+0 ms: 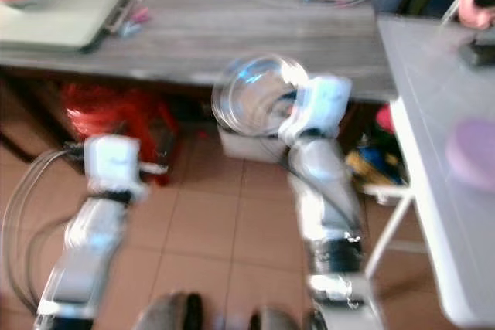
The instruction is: Setting the table
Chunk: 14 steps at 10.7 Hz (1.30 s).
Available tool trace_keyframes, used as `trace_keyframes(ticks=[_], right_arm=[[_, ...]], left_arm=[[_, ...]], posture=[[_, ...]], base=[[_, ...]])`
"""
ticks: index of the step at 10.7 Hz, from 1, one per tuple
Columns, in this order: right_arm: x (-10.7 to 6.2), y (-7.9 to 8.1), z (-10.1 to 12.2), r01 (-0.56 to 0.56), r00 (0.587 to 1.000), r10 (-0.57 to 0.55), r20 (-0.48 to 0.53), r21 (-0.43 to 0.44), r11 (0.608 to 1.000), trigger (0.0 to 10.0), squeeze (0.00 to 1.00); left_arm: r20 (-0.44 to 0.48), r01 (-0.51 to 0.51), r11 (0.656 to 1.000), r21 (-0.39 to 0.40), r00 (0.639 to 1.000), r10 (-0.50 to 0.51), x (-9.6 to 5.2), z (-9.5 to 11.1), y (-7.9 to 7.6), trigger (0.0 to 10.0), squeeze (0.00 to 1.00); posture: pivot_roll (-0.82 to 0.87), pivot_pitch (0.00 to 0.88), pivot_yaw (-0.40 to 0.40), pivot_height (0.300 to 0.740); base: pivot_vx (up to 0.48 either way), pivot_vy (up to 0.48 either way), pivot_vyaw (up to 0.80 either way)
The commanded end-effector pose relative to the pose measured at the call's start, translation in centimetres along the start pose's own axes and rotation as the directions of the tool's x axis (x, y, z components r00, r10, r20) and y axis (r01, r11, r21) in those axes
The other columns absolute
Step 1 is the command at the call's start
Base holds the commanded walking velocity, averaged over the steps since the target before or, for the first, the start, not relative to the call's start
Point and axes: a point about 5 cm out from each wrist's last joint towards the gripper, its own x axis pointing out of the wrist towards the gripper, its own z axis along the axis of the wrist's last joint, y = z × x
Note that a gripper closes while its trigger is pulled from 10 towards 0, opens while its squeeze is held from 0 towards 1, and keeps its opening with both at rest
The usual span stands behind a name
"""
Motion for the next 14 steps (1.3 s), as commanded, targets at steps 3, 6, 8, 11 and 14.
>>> trace_keyframes(ticks=[3, 6, 8, 11, 14], right_arm=[[0.2, -0.8, 0.7, 0.000, 0.999, -0.001, 0.033, 0.027, 1.000, 10.0, 0.00], [0.4, -0.9, 1.2, -0.013, 0.999, 0.011, 0.048, 0.038, 0.999, 10.0, 0.00], [1.1, -1.0, 0.8, -0.033, 0.999, 0.032, 0.004, 0.102, 0.994, 10.0, 0.00], [1.5, -0.7, -1.2, -0.028, 0.991, 0.047, -0.125, 0.150, 0.988, 10.0, 0.00], [0.3, -0.5, -4.1, 0.044, 0.957, -0.004, -0.291, 0.131, 0.990, 10.0, 0.00]], left_arm=[[0.005, 0.034, 0.999, -0.014, 0.999, -0.033, 0.0, 0.1, -0.9, 10.0, 0.00], [0.004, 0.042, 0.999, -0.015, 0.999, -0.042, 0.0, 0.0, -0.7, 10.0, 0.00], [-0.003, 0.035, 0.998, -0.045, 0.999, -0.035, 0.3, 0.0, -0.6, 10.0, 0.00], [-0.001, -0.007, 0.999, -0.038, 1.000, 0.007, 0.2, 0.1, -0.2, 10.0, 0.00], [0.007, -0.014, 0.999, -0.028, 1.000, 0.015, 0.1, 0.2, 0.1, 10.0, 0.00]], posture=[[0.01, 0.164, 0.004, 0.740], [0.00, 0.161, 0.001, 0.740], [0.01, 0.157, 0.000, 0.740], [0.01, 0.162, -0.002, 0.740], [0.02, 0.168, -0.003, 0.740]], base=[[0.480, 0.000, 0.00], [0.480, 0.000, 0.00], [0.456, 0.000, 0.00], [0.137, 0.215, 0.00], [0.000, 0.000, 0.00]])
